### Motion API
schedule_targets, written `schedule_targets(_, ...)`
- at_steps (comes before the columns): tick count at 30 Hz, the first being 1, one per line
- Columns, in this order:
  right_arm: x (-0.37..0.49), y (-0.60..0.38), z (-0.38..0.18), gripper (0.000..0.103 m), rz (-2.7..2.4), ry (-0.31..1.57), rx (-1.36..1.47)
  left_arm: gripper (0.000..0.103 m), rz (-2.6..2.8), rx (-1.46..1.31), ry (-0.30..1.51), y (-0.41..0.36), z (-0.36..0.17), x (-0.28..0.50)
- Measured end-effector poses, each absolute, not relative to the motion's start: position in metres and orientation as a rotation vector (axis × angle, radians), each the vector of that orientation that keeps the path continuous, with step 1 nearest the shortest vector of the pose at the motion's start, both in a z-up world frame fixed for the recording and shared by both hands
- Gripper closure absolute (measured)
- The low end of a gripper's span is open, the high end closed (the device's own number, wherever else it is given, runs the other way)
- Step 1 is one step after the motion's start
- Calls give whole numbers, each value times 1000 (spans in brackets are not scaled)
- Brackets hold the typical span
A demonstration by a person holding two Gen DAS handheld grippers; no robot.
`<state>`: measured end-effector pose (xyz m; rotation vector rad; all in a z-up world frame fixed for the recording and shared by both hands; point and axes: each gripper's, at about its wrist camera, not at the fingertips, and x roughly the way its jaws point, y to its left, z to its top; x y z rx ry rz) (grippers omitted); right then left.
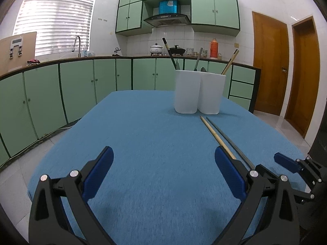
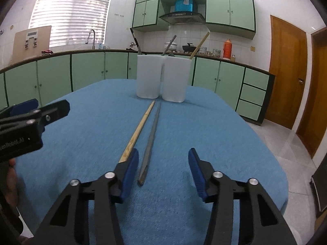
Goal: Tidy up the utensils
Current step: 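Move both tools back toward the remaining wooden and black chopsticks, then grasp the black chopstick with the right tool while the left tool grasps the wooden chopstick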
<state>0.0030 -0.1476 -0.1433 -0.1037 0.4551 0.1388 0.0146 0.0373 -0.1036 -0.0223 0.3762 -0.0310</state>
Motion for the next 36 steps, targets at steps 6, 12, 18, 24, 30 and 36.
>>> schedule_targets(6,6,-143,-148,73,151,478,-101,7,-30,-22,376,38,-103,13)
schedule_targets(12,4,-138,-149,86,160,473,-103,7,-29,-23,377,37,-103,12)
schedule_targets(18,4,-134,-149,95,167,472,-104,7,-32,-27,380,38,-103,10)
schedule_targets(24,5,-138,-149,95,162,475,-74,7,-40,-31,383,34,-102,8)
schedule_targets(30,2,-161,-146,95,79,480,11,7,-60,-25,390,25,-102,7)
schedule_targets(36,-3,-197,-142,95,-4,464,102,7,-109,-11,396,-3,-103,10)
